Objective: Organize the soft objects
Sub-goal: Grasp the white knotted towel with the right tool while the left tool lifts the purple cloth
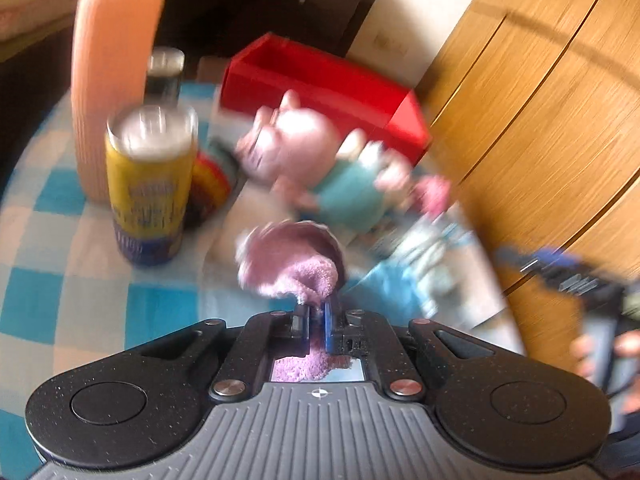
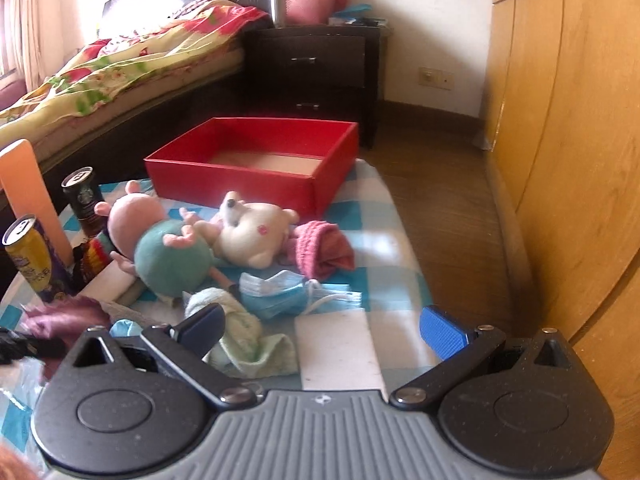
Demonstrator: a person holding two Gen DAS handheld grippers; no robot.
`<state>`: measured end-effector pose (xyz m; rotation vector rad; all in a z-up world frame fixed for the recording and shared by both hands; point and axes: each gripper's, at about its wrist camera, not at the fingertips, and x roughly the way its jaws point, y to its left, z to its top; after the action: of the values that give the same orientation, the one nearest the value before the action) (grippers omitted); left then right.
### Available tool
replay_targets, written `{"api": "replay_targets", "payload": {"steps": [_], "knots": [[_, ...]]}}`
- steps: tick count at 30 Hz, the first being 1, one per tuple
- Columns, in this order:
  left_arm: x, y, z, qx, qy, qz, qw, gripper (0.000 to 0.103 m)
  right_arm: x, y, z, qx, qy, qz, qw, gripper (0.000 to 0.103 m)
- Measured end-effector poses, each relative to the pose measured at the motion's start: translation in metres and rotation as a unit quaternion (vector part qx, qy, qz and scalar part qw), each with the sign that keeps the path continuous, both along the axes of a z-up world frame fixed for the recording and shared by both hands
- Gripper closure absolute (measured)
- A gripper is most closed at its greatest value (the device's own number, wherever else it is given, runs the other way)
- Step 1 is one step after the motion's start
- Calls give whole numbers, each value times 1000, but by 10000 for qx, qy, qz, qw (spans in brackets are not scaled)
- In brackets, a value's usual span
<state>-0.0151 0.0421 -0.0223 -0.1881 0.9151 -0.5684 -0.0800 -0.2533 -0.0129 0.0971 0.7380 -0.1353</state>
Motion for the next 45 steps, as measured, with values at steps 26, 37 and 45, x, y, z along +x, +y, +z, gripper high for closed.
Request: {"api": "replay_targets", "payload": {"steps": [26, 37, 45], "knots": [[-12, 28, 75, -1426, -770, -120, 9867, 101, 56, 61, -45, -146, 468, 1048, 9933, 36], [-10, 26, 67, -1248, -653, -88, 9900, 100, 63, 52, -60, 293, 917, 1020, 9901, 72], [-8, 19, 61, -1037, -606, -72, 9927, 100, 53, 53, -49, 533, 812, 1072, 9895, 74]]}}
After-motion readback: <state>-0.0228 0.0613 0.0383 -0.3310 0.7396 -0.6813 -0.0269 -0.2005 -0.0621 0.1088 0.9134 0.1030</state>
